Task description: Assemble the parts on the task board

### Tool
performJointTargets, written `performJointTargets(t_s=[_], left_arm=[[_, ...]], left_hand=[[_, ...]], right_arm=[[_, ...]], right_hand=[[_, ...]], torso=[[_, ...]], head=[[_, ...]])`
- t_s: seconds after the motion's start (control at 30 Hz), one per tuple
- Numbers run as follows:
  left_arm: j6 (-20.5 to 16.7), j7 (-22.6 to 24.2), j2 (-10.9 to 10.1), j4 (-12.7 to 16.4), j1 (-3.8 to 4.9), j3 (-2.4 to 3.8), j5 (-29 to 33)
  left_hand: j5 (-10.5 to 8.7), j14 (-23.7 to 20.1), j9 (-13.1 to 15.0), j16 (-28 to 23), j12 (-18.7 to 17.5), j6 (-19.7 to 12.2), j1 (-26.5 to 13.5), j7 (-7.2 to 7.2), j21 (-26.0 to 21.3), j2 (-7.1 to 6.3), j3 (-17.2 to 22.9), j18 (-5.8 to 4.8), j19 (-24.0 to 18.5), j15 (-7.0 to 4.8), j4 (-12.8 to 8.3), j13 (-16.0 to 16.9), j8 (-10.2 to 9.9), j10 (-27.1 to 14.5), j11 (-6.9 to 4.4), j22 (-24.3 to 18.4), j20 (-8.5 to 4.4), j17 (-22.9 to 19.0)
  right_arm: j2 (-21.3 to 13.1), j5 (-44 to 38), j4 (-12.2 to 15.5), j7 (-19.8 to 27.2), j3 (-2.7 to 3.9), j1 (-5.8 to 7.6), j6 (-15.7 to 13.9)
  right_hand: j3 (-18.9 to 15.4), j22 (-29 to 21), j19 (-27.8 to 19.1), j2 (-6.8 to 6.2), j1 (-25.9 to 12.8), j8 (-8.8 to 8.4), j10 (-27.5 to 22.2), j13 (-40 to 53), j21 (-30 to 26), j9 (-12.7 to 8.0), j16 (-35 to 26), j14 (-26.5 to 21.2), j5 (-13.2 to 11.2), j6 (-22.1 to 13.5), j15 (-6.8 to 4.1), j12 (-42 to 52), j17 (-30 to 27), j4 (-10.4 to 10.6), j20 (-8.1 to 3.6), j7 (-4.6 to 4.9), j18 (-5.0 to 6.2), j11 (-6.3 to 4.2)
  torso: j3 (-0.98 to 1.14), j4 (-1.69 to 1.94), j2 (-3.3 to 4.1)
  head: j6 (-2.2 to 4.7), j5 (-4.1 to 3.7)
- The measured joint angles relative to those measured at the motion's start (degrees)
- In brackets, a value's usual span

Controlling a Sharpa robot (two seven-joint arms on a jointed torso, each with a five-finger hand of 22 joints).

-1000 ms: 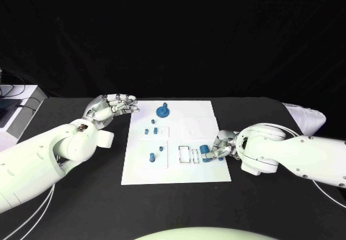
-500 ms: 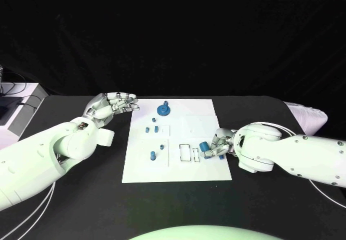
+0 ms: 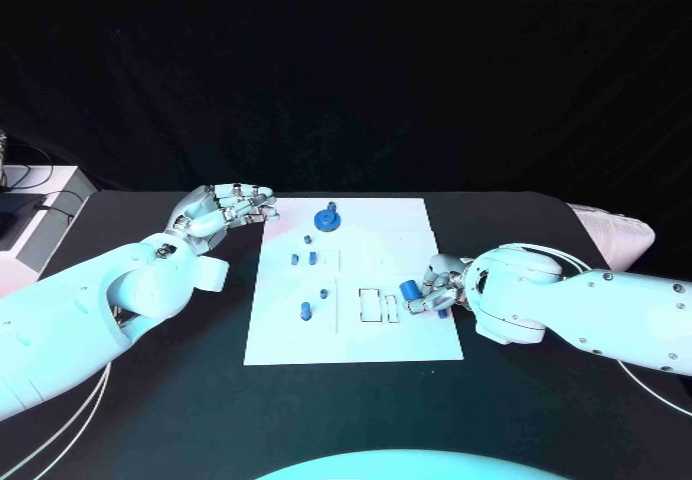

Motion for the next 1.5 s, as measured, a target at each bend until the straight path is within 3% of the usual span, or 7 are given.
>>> performJointTargets(t_s=[0.23,0.67,0.9,1.33,1.5], left_arm=[[0.00,-0.02,0.00,-0.05,0.00,0.00,0.00],[-0.01,-0.07,-0.04,-0.05,0.00,0.00,0.00],[-0.02,-0.09,-0.08,-0.01,0.00,0.00,0.00],[-0.02,-0.13,-0.10,0.03,0.00,0.00,0.00],[-0.01,-0.16,-0.10,0.03,0.00,0.00,0.00]], left_hand=[[0.00,0.00,-0.03,0.00,-0.04,0.00,0.00,0.00,0.00,0.00,0.00,0.00,0.00,0.00,0.00,0.00,0.00,0.00,0.00,0.00,0.00,0.00],[0.00,0.00,-0.02,0.00,-0.04,0.00,0.00,0.00,0.00,0.00,0.00,0.00,0.00,0.00,0.00,0.00,0.00,0.00,0.00,0.01,0.00,0.05],[0.00,0.00,-0.02,0.01,-0.04,0.00,0.00,0.00,0.00,0.00,0.00,0.00,0.00,0.00,0.00,0.00,0.00,0.00,0.00,0.01,0.00,0.05],[0.00,-0.20,-0.07,0.01,-0.04,0.00,0.00,0.00,0.01,0.00,0.00,-0.01,0.21,0.20,0.00,0.00,0.00,-0.21,0.21,-0.08,0.21,0.11],[0.00,-0.20,-0.07,0.01,-0.04,0.00,0.00,0.00,0.01,0.00,0.00,-0.01,0.21,0.20,0.00,0.00,0.00,-0.21,0.20,-0.07,0.21,0.12]], right_arm=[[-1.04,1.69,1.76,0.15,0.03,0.11,-2.19],[-1.28,9.03,5.01,1.07,0.33,1.88,-8.12],[0.98,12.85,4.62,1.32,0.07,1.75,-9.24],[4.62,14.49,2.80,1.35,-0.34,0.33,-9.44],[4.94,14.05,2.65,1.34,-0.34,0.22,-9.54]], right_hand=[[0.07,0.00,0.00,-0.22,0.22,0.28,-0.01,0.00,0.31,0.00,0.00,0.00,0.46,0.02,0.00,0.00,0.00,0.07,0.00,-0.02,0.01,-0.01],[0.30,0.04,0.00,-0.22,0.22,0.27,-0.01,-0.02,0.61,0.00,0.00,-0.01,0.66,0.03,0.00,0.00,-0.01,0.30,0.01,-0.02,0.04,0.00],[0.30,0.04,0.00,-0.22,0.22,0.24,0.00,-0.02,0.61,0.00,0.00,-0.01,0.66,0.04,0.01,0.00,-0.01,0.30,0.01,-0.02,0.06,0.01],[0.30,0.03,0.00,-0.21,0.22,0.10,0.00,-0.03,0.60,0.01,0.00,-0.01,0.12,0.05,0.01,0.00,-0.01,0.30,0.01,-0.03,0.06,0.02],[0.30,0.03,0.00,-0.21,0.21,0.11,0.00,-0.03,0.60,1.15,0.00,-0.01,0.03,0.07,0.01,0.00,-0.02,0.30,0.01,-0.02,0.07,0.03]], torso=[[-0.03,-0.03,-0.02],[-0.11,-0.05,-0.01],[-0.13,-0.03,0.02],[-0.10,0.04,0.12],[-0.07,0.03,0.15]], head=[[0.08,0.18],[0.12,0.47],[0.01,0.54],[-0.07,0.56],[-0.14,0.69]])
